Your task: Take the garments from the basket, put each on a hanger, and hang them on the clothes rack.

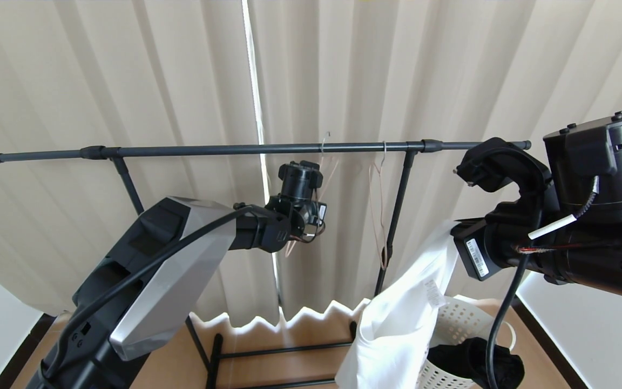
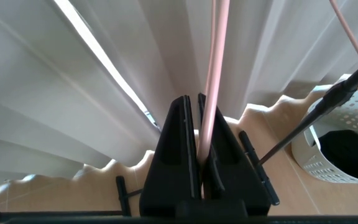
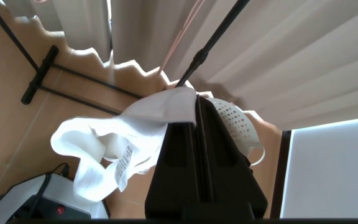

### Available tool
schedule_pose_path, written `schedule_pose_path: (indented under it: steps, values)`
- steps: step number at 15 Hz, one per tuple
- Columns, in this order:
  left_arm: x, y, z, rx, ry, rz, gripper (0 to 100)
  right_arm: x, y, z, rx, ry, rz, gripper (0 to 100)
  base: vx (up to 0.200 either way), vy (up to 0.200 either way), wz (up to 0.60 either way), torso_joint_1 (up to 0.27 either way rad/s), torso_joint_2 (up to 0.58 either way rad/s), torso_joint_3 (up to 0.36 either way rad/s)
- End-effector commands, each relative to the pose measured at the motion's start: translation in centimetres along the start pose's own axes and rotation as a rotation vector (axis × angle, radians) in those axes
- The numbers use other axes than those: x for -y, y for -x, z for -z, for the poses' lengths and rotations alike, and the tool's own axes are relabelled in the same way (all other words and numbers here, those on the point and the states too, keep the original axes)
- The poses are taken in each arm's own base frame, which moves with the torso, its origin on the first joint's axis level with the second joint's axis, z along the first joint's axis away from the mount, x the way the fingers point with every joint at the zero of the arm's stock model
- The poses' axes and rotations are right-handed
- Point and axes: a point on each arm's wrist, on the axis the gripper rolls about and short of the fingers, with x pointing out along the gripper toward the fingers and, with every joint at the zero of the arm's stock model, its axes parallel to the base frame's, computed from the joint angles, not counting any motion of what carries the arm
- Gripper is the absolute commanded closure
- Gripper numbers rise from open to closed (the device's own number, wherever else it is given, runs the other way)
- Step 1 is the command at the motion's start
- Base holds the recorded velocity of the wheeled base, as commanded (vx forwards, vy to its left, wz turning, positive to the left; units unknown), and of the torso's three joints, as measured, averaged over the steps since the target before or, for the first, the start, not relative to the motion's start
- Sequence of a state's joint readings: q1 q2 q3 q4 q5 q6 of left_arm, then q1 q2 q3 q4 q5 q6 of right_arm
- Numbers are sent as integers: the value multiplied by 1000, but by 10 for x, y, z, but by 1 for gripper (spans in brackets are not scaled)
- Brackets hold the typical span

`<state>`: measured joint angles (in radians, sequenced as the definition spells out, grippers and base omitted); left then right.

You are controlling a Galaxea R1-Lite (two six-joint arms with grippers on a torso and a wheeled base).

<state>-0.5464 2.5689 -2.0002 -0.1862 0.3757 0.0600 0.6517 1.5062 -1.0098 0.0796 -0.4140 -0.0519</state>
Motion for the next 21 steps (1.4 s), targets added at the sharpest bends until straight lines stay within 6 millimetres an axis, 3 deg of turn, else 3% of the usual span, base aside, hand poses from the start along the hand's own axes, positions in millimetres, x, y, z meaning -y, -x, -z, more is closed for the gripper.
schedule_pose_path:
  steps: [1,5,13,18,21]
  values:
    - [-1,1,-3,6,4,-1,100,0,-1,0,-2,1,0,100,0,0,0,0,0,0]
    - [-5,12,-18,35,23,1,100,-1,-1,0,-3,2,0,100,0,0,0,0,0,0]
    - [-10,41,-20,-8,16,19,100,-1,-1,1,-3,3,-2,100,0,0,0,0,0,0]
    - [-17,75,-23,-7,29,35,100,-1,-1,1,-4,3,-2,100,0,0,0,0,0,0]
    - [-29,114,-13,7,28,44,100,-1,-2,-1,1,-3,0,100,0,0,0,0,0,0]
